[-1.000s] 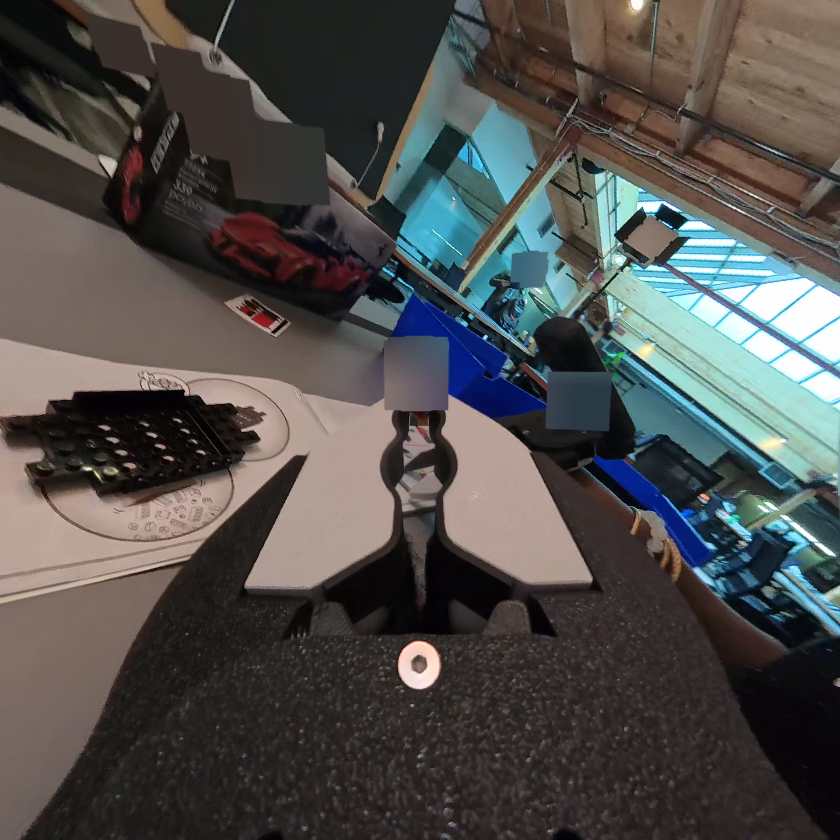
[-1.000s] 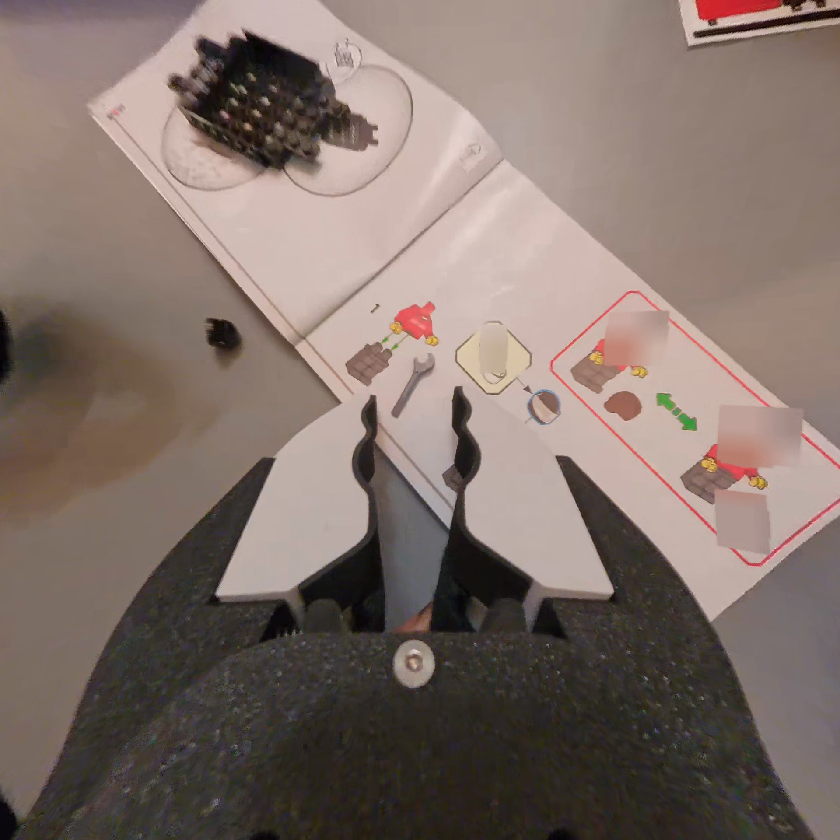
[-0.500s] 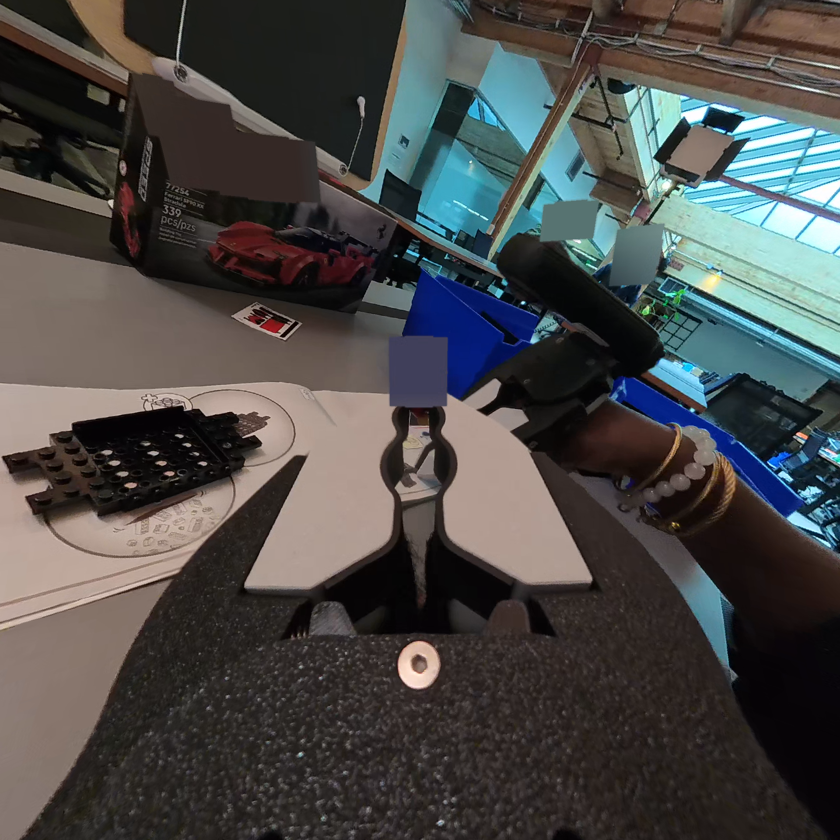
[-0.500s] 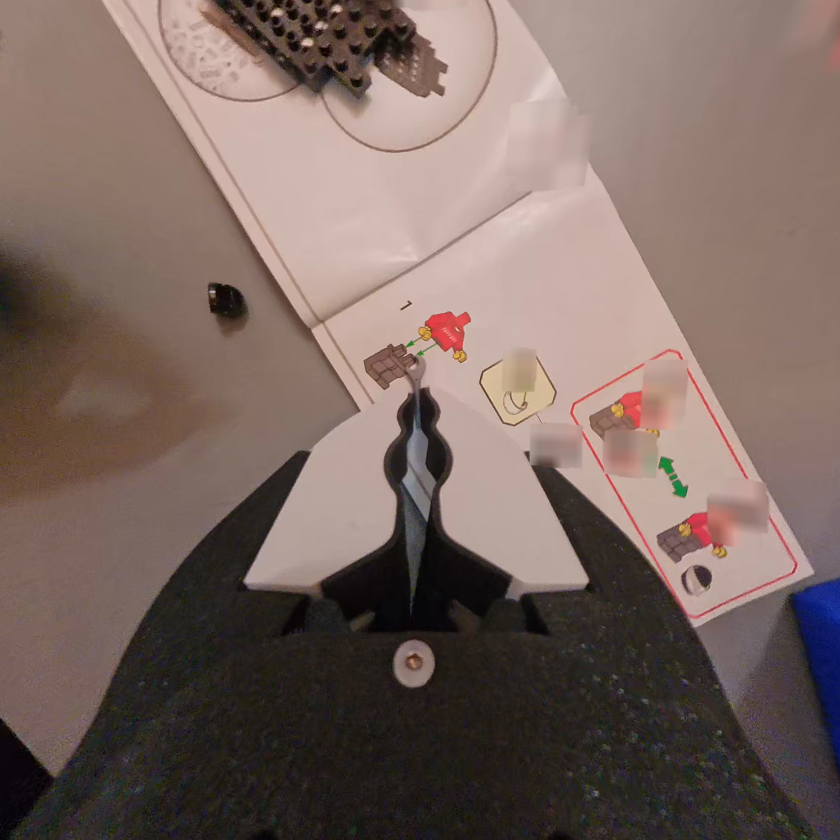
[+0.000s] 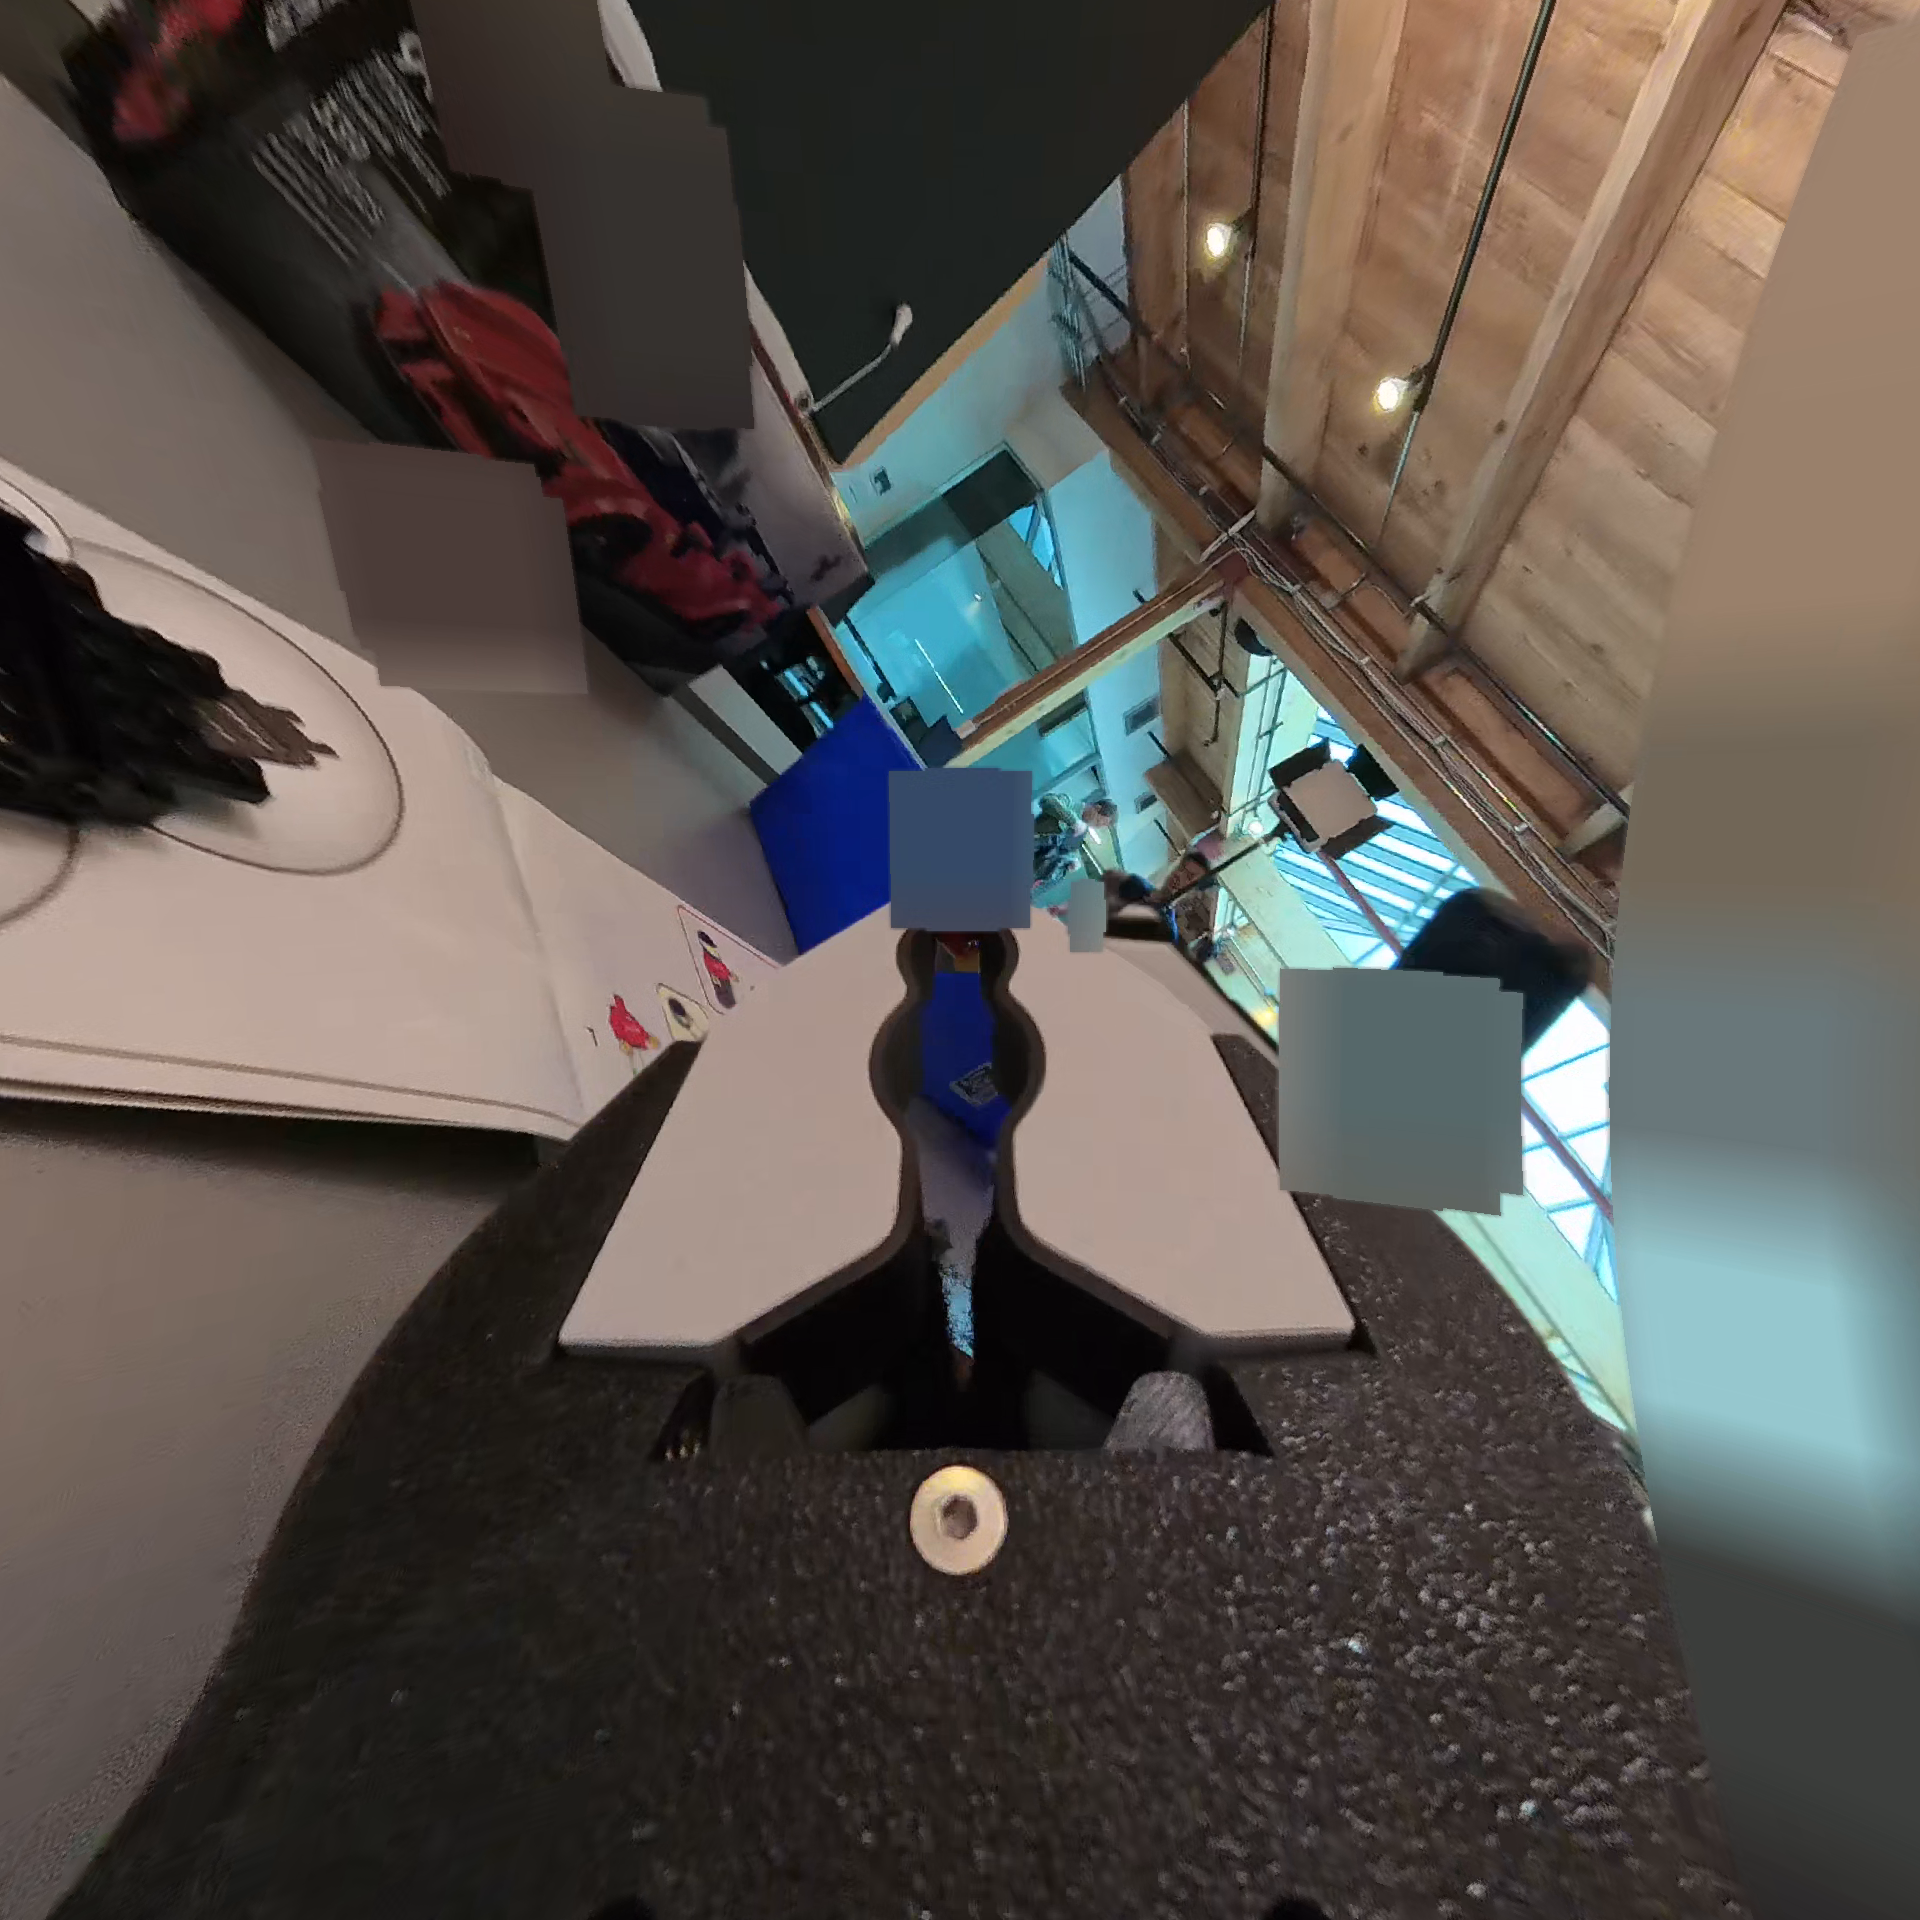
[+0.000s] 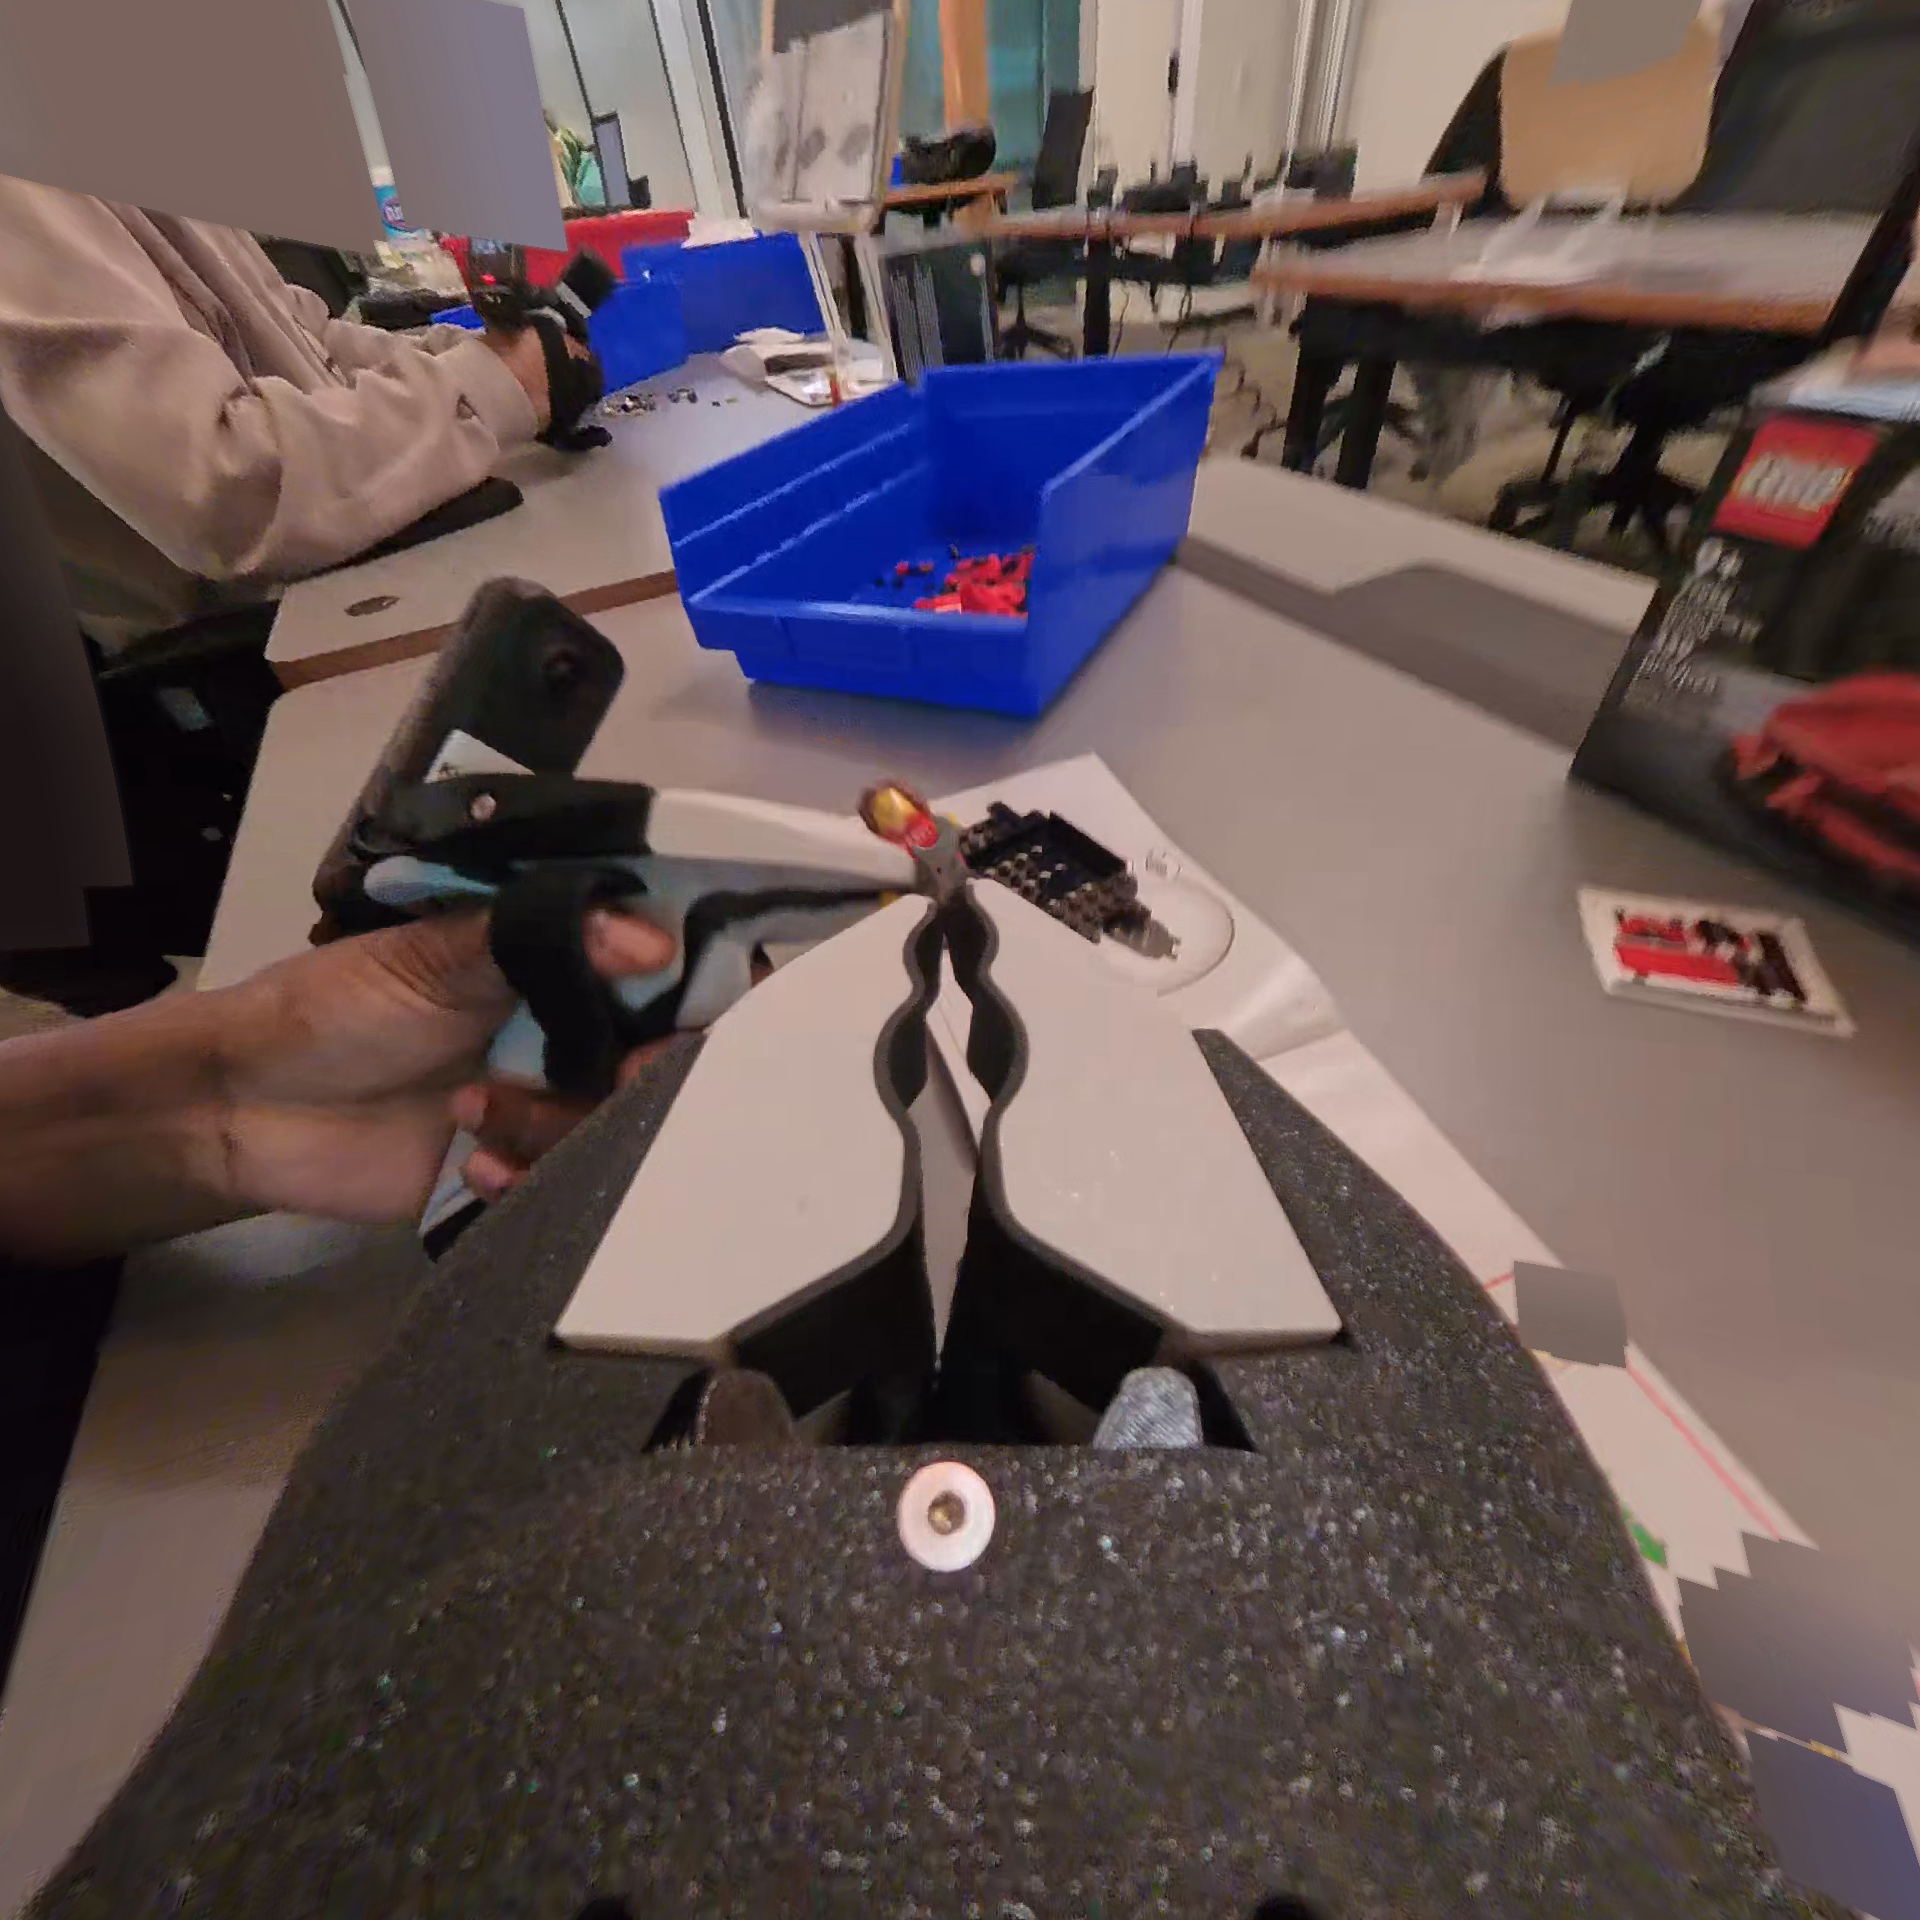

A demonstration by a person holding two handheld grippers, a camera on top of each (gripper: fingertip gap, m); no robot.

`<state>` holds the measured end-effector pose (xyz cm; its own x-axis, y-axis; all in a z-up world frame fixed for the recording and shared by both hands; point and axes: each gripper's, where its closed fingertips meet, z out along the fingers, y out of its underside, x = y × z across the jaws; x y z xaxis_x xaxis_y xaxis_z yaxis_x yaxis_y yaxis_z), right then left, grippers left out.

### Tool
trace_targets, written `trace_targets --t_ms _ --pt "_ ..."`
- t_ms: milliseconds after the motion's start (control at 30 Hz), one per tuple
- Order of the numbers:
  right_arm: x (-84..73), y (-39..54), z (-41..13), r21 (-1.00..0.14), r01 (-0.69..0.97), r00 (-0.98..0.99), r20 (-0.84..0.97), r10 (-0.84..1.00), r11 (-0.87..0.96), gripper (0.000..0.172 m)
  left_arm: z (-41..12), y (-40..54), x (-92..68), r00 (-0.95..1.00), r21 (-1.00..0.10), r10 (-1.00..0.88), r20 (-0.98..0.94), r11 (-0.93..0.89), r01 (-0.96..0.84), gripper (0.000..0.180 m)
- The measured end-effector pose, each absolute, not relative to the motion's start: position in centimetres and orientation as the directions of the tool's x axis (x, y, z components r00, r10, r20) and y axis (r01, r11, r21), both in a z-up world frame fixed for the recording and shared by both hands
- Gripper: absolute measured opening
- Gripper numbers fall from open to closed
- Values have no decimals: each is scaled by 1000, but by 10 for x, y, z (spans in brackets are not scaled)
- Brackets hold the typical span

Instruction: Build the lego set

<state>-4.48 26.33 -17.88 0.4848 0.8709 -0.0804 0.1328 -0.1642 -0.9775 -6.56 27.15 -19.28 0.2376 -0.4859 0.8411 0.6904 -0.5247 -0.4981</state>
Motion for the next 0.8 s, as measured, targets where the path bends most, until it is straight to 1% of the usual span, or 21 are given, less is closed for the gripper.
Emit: trace_targets --t_ms 100,200,300,400,533,700,800 --pt "-47 261 -173 -979 193 490 33 871 -72 2 -195 269 -58 271 -535 -498 824 -523 664 7" --pt "-45 261 -175 -966 259 493 110 863 -25 2 -193 265 -50 339 -621 -545 767 -495 608 7" --pt "-45 261 -176 -962 272 485 116 867 -24 2 -187 260 -45 403 -707 -600 691 -448 546 7" --pt "-42 259 -172 -967 253 486 117 866 -11 2 -182 257 -43 436 -754 -630 642 -416 509 7" --pt "-39 259 -170 -969 248 490 116 864 -10 2 -181 254 -41 412 -751 -644 645 -432 499 7" --pt "-37 257 -171 -968 252 486 123 865 -5 2 -181 250 -38 360 -722 -645 674 -470 508 7" --pt "-36 256 -170 -967 253 486 130 864 3 2 -181 249 -37 362 -724 -646 672 -471 505 7"
